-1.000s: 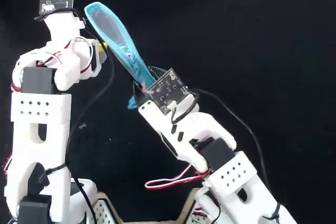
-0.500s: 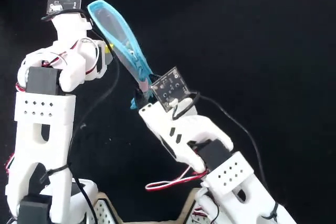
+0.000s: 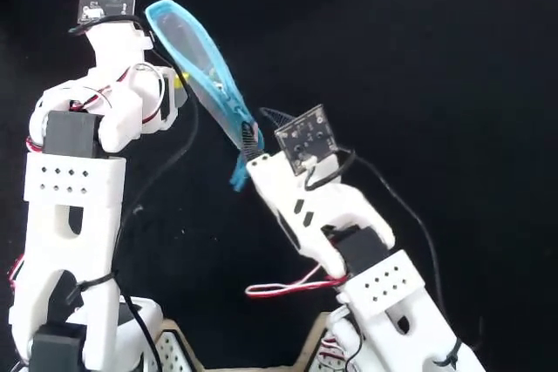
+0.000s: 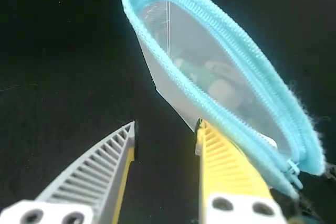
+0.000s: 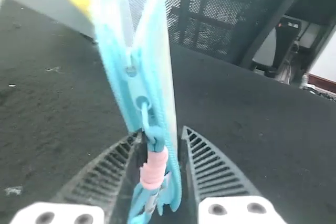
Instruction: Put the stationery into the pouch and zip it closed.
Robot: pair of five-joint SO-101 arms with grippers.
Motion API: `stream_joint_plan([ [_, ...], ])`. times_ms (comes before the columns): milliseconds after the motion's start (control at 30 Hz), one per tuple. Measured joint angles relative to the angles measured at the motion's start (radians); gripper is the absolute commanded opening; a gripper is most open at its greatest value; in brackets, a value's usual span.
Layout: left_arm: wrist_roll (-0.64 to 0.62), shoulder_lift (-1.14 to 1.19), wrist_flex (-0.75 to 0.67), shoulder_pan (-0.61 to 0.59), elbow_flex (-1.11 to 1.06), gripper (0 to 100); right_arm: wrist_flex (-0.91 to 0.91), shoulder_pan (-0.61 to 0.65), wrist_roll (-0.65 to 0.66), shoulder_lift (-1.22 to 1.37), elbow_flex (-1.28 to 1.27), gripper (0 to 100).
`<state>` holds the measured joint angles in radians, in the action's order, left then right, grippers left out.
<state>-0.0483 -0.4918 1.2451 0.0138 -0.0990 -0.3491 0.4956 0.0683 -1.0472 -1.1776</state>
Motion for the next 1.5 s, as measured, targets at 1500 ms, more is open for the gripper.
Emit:
stream_joint_plan([
  [1500, 0.000, 0.000, 0.000, 0.003, 0.000, 19, 0.101, 0.077, 0.080, 0.009, -0.072, 13.6],
])
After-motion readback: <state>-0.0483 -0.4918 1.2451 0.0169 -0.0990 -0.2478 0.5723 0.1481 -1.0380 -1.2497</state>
